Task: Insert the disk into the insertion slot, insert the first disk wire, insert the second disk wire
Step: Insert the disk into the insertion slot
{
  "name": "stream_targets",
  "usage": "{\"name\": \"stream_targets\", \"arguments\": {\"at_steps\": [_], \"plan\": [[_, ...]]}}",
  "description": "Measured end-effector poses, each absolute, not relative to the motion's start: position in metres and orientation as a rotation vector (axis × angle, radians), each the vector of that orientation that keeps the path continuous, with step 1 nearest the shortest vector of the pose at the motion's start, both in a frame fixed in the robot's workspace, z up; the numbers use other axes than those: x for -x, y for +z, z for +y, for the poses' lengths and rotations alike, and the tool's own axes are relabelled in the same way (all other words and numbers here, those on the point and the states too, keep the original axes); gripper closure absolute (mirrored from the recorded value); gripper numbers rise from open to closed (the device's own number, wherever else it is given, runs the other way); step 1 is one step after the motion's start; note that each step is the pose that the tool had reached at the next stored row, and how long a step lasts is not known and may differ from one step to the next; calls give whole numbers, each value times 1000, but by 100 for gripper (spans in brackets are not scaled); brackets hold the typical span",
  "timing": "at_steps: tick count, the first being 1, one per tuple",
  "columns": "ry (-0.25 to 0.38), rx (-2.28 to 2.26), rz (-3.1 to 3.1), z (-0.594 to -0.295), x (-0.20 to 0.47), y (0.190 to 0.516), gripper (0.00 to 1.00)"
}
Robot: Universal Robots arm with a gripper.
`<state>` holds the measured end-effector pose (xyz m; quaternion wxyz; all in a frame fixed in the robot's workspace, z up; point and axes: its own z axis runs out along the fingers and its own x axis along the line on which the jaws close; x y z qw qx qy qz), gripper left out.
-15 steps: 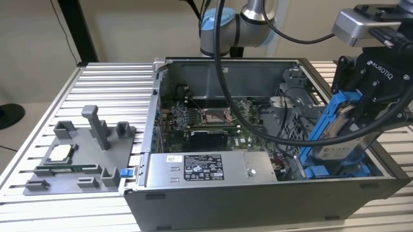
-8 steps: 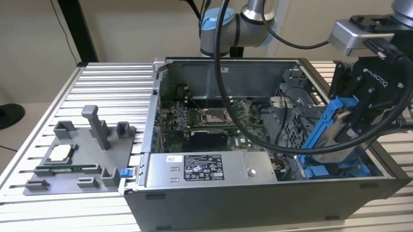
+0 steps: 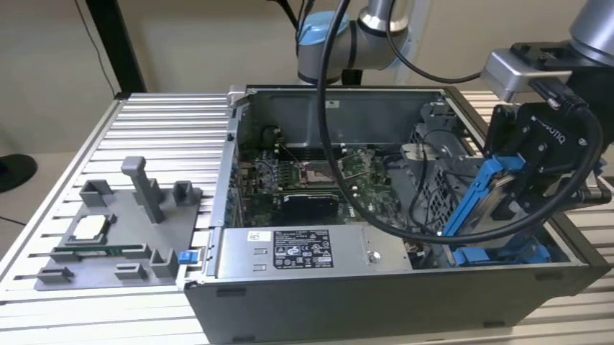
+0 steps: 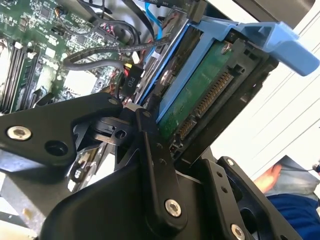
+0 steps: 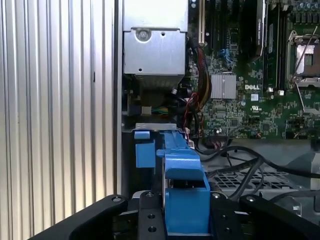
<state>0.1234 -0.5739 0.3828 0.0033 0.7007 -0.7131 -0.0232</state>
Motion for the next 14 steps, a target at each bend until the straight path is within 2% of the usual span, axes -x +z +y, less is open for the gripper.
{"name": "stream_targets", "arguments": {"at_steps": [14], "plan": [[-73,-2197,-2235,-574,-123,378,100]]}}
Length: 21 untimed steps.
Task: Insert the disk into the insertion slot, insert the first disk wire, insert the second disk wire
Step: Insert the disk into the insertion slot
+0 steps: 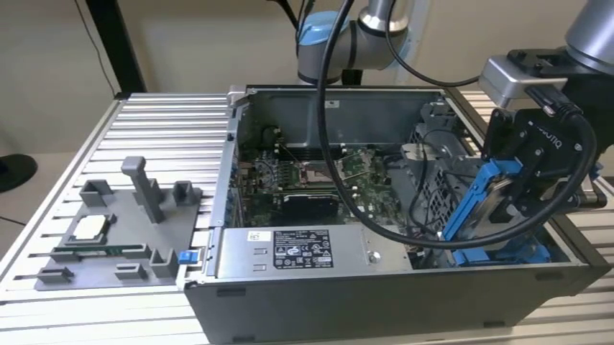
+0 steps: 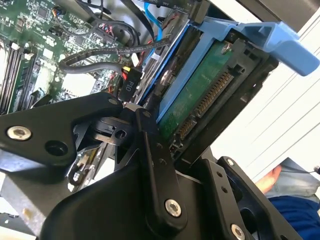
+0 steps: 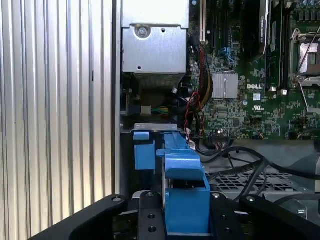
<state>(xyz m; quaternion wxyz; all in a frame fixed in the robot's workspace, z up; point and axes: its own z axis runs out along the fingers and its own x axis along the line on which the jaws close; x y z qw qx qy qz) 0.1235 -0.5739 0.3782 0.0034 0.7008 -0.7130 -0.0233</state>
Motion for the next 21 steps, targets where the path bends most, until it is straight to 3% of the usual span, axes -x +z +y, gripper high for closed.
{"name": "stream_targets", "arguments": {"at_steps": [2,3,21], "plan": [[-73,-2197,-2235,-574,-124,378,100],[-73,-2197,-2235,-574,-124,378,0],[-73,-2198,-2234,-574,-124,378,0]]}}
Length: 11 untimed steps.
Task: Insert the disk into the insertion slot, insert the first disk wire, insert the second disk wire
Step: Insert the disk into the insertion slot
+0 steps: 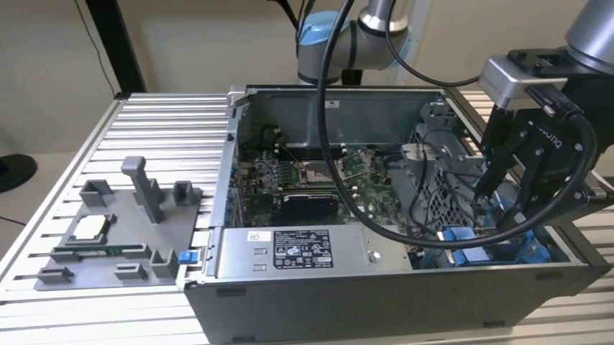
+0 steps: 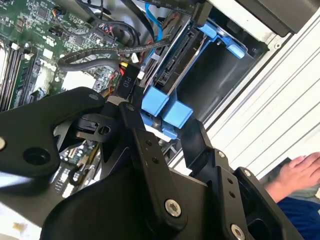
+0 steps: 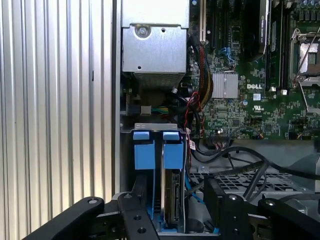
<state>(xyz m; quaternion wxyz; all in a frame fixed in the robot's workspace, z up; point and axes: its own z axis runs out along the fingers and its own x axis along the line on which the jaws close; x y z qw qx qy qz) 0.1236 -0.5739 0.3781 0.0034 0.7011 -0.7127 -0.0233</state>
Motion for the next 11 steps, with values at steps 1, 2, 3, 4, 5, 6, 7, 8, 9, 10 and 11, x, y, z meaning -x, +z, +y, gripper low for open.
{"name": "stream_targets", "arguments": {"at_steps": [1,2,3,4,5,6,7,8,9,10,11], "plan": [[-73,-2198,-2234,-574,-124,378,0],[-73,-2198,-2234,-574,-124,378,0],[-73,-2198,-2234,-574,-124,378,0],[-73,-2198,-2234,-574,-124,379,0],[-73,-2198,-2234,-574,-124,382,0],[-73,-2198,-2234,-574,-124,387,0],[-74,-2198,-2234,-574,-124,391,0],[-73,-2198,-2234,-574,-124,395,0],[-73,-2198,-2234,-574,-124,396,0],[-74,-2198,-2234,-573,-124,396,0],[-74,-2198,-2234,-573,-124,396,0]]}}
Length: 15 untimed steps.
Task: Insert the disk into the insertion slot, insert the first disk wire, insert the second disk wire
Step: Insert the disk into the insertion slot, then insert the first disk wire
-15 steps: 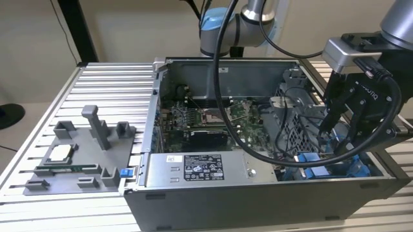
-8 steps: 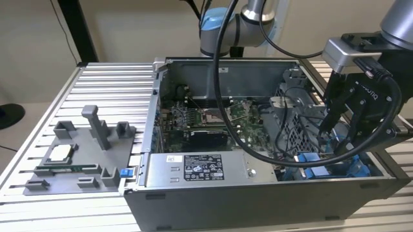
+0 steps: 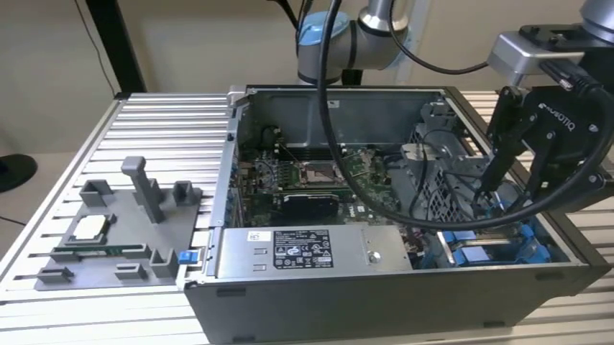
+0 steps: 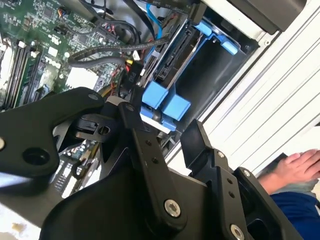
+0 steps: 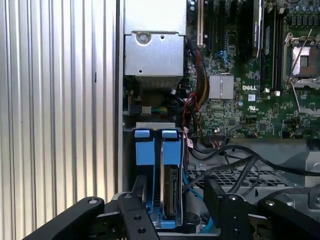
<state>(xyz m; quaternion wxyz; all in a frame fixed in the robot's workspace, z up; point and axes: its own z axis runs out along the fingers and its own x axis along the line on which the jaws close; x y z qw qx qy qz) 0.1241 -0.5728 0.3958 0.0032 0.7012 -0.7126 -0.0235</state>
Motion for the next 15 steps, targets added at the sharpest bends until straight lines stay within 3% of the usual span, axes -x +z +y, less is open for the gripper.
{"name": "stream_targets", "arguments": {"at_steps": [15], "plan": [[-81,-2197,-2233,-553,-139,390,0]]}}
